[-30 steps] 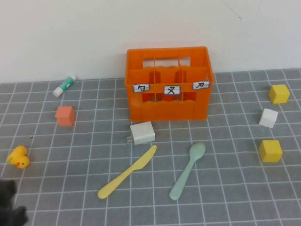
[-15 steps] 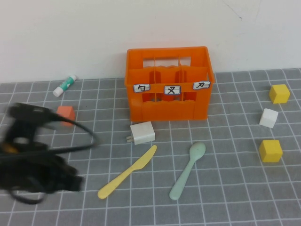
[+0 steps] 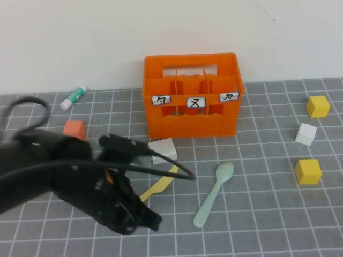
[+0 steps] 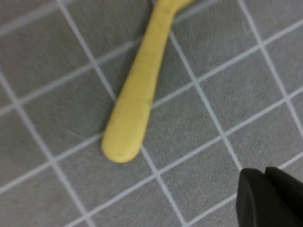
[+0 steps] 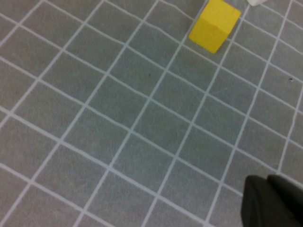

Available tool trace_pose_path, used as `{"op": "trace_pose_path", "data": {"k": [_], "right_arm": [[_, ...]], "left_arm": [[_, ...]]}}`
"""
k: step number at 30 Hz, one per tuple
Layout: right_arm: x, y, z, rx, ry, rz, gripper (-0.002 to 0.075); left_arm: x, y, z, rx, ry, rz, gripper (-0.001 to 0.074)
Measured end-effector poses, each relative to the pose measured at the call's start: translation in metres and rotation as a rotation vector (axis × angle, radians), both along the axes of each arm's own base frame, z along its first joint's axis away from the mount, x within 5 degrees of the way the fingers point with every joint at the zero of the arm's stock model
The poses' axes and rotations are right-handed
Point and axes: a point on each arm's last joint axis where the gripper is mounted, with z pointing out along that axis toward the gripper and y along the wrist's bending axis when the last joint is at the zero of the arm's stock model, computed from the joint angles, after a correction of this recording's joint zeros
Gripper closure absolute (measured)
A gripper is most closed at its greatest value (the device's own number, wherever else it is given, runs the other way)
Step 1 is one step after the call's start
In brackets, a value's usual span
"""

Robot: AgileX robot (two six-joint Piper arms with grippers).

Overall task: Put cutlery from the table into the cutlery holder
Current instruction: Pick up the knife

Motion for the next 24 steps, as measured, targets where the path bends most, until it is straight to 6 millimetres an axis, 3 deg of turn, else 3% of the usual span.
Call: {"op": "trace_pose_path", "data": {"k": [9,16,24], "right_arm": [[0.001,0.000,0.001,0.011,-0.013,-0.004,0.0729],[0.001,0.001,0.001,0.024,-0.015,-0.005,0.0729],[0.001,0.002,0.001,0.031,-0.015,-0.005,0.0729]], "left_arm": [[0.015,-0.013,-0.040,0.023,0.085,0.066,0.0736],[0.020,-0.015,-0.048,0.027,0.081,0.094,0.0736],[0.025,-0.015,-0.043,0.053,0.041,0.064,0.0736]]}}
